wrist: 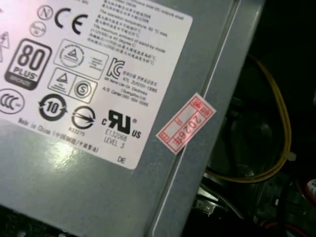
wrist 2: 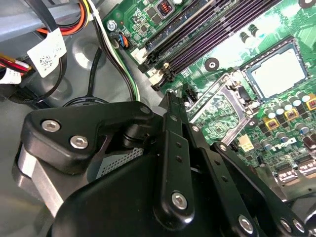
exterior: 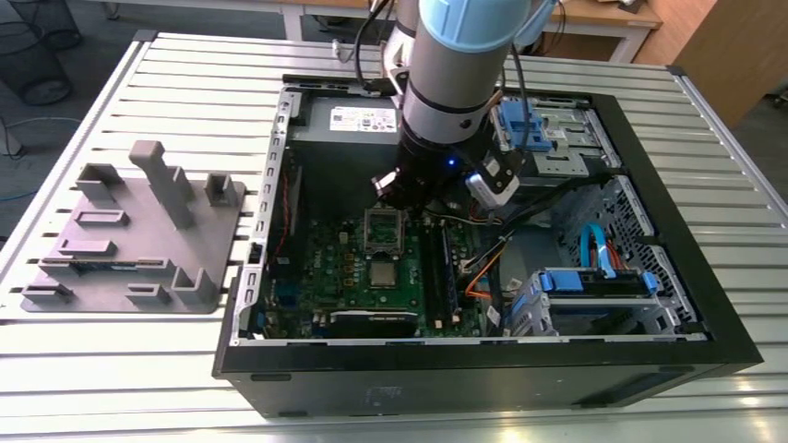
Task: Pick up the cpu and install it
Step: 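Close the cpu cover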
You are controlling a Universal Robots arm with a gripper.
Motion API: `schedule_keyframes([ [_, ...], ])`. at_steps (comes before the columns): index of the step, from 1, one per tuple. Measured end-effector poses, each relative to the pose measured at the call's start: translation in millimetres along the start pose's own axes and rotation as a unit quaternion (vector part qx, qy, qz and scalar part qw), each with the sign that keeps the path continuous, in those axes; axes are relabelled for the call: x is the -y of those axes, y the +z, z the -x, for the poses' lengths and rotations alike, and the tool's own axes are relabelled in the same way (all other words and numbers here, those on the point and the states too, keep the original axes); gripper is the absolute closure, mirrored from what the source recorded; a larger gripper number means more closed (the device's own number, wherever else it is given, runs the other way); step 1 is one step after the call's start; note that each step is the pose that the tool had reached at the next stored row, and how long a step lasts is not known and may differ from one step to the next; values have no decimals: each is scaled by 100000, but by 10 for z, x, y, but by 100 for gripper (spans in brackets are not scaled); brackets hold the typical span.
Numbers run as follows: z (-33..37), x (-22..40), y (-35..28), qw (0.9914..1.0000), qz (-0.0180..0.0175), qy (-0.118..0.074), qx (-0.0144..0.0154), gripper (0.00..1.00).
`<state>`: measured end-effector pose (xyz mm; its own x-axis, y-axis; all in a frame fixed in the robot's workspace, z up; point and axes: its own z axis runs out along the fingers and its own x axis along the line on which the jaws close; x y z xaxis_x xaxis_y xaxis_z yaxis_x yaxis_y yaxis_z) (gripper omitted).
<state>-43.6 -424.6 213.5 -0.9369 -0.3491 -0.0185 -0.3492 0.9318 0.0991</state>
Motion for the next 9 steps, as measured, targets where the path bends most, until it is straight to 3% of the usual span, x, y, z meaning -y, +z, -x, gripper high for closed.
schedule_keyframes([
  [9,-6,15,-25,99998,14,-598,-57,89],
])
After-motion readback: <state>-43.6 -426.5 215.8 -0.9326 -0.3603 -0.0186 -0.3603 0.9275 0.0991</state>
